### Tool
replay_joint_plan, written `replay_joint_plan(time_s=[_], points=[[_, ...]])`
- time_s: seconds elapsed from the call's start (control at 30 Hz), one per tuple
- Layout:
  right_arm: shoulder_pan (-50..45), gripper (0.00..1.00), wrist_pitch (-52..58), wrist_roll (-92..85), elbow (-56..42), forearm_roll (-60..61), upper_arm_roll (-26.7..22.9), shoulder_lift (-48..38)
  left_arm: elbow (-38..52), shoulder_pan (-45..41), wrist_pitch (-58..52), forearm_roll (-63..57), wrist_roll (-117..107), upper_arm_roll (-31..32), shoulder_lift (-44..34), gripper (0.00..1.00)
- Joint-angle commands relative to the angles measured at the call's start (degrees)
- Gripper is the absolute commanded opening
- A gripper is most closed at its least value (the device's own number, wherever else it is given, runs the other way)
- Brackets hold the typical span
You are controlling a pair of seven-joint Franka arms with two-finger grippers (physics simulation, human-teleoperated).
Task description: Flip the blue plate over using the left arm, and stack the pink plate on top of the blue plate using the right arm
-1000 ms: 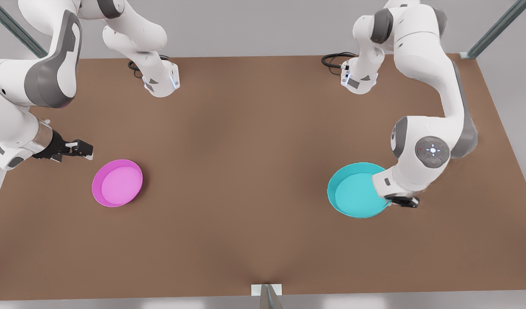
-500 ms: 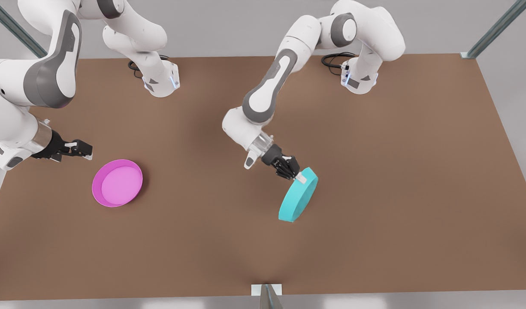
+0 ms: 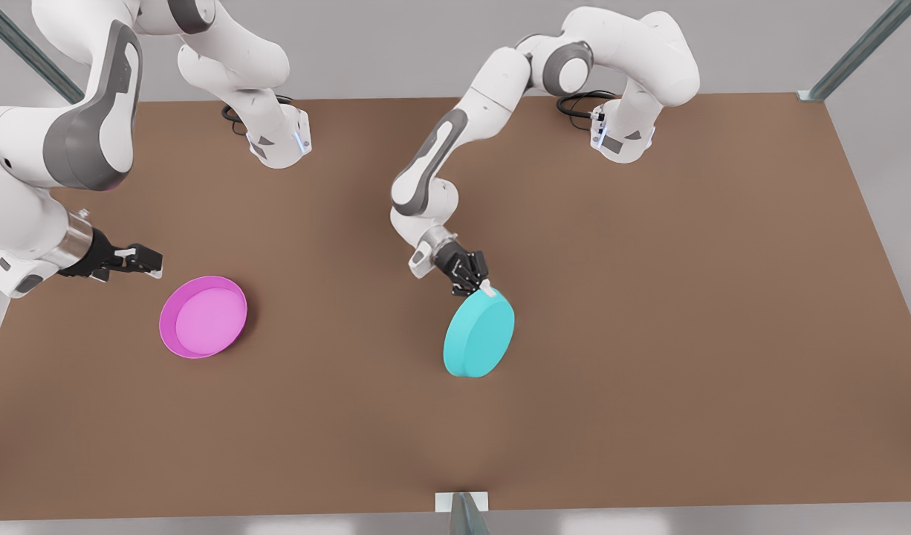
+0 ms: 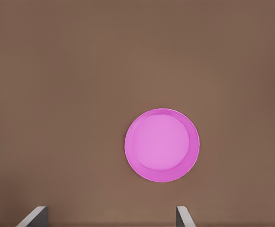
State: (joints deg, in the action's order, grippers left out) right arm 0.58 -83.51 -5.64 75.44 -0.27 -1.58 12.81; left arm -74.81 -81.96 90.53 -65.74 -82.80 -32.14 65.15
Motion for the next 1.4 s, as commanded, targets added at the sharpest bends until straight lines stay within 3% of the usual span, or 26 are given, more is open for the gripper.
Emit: replay_joint_plan(time_s=[0.0, 0.27, 0.33, 0.43, 0.47, 0.53, 0.57, 0.63, 0.77, 0.87, 0.9, 0.93, 0.97, 1.03, 1.07, 1.13, 1.2, 1.23, 1.27, 1.3, 1.37], points=[[0.0, 1.00, 0.1, -0.1, 0.0, 0.1, 0.0, -0.1, 0.0, 0.1, -1.1, -0.7, -47.4, 0.6, 0.5, 0.21], [-1.6, 1.00, 1.0, -1.0, 1.5, 1.8, 0.3, 1.9, 0.3, 0.0, -2.6, -0.4, -48.0, 1.8, 2.8, 0.22], [-1.9, 1.00, -5.5, -1.0, 7.6, 1.9, 0.3, 1.9, 0.3, 0.1, -2.8, -0.3, -47.7, 2.7, 3.2, 0.45], [-0.9, 1.00, -10.3, -1.0, 14.6, 3.6, 0.3, 1.0, 0.3, 0.1, -4.7, -0.3, -47.5, 4.0, 4.1, 0.64], [-0.5, 1.00, -13.9, -1.0, 19.5, 3.6, 0.3, -0.8, 0.5, 0.1, -4.7, -0.3, -47.2, 4.4, 4.0, 0.66], [-0.1, 1.00, -28.1, -1.1, 36.1, 3.5, 0.0, -8.8, 0.8, -0.3, -5.0, 1.4, -47.1, 5.6, 3.6, 0.66], [2.3, 1.00, -33.6, -1.2, 39.4, 3.5, 0.0, -7.3, 1.0, -0.7, -5.1, 4.3, -45.4, 7.3, 1.7, 0.66], [9.7, 1.00, -41.1, -12.2, 36.2, 7.5, 0.1, 5.1, 3.1, -0.7, -9.1, 9.2, -41.0, 13.6, -0.3, 0.66], [16.4, 1.00, -43.7, -23.4, 34.9, 12.0, 0.3, 11.4, 5.2, -0.6, -14.9, 14.8, -31.8, 24.2, -2.8, 0.65], [19.4, 1.00, -43.7, -30.9, 34.2, 16.3, 0.2, 12.9, 11.7, -0.3, -13.9, 24.2, -19.1, 24.3, -3.6, 0.65], [19.6, 1.00, -43.7, -31.8, 33.8, 16.4, 0.2, 12.9, 15.3, 0.1, -13.0, 32.1, -12.3, 24.1, -8.7, 0.65], [20.6, 1.00, -43.6, -32.8, 33.8, 16.4, 0.2, 12.9, 15.5, 2.6, -11.7, 40.9, -3.9, 23.3, -16.4, 0.65], [21.6, 1.00, -43.6, -34.1, 33.9, 16.4, 0.2, 12.9, 15.5, 10.6, -11.9, 51.7, 9.0, 23.2, -26.5, 0.65], [22.6, 1.00, -43.7, -37.2, 35.7, 16.4, 0.2, 12.8, 15.6, 35.3, -24.0, 68.6, 40.1, 22.9, -40.1, 0.68], [22.6, 1.00, -43.8, -37.6, 36.0, 16.4, 0.1, 12.9, 16.7, 44.9, -28.7, 68.6, 52.8, 22.8, -42.1, 0.74], [22.6, 1.00, -45.2, -38.4, 37.5, 16.5, 0.2, 13.7, 19.2, 62.9, -33.0, 68.6, 71.3, 22.7, -42.1, 1.00], [22.7, 1.00, -47.6, -39.0, 38.6, 17.9, 0.2, 14.2, 19.2, 68.1, -32.9, 68.5, 71.1, 20.2, -42.1, 1.00], [22.8, 1.00, -49.0, -40.2, 39.0, 18.2, 0.2, 15.0, 16.2, 68.9, -30.4, 68.1, 70.7, 20.1, -45.7, 1.00], [22.8, 1.00, -49.0, -40.2, 39.0, 18.2, 0.2, 15.0, 5.2, 79.1, -16.6, 68.0, 71.5, 30.0, -51.7, 1.00], [22.8, 1.00, -49.1, -40.3, 39.0, 18.2, 0.2, 15.5, 1.4, 86.5, -9.1, 65.2, 78.7, 38.5, -51.4, 1.00], [22.8, 1.00, -49.6, -40.2, 39.0, 18.2, 0.3, 16.8, 0.6, 86.3, -10.2, 64.9, 86.4, 38.3, -51.9, 1.00]])
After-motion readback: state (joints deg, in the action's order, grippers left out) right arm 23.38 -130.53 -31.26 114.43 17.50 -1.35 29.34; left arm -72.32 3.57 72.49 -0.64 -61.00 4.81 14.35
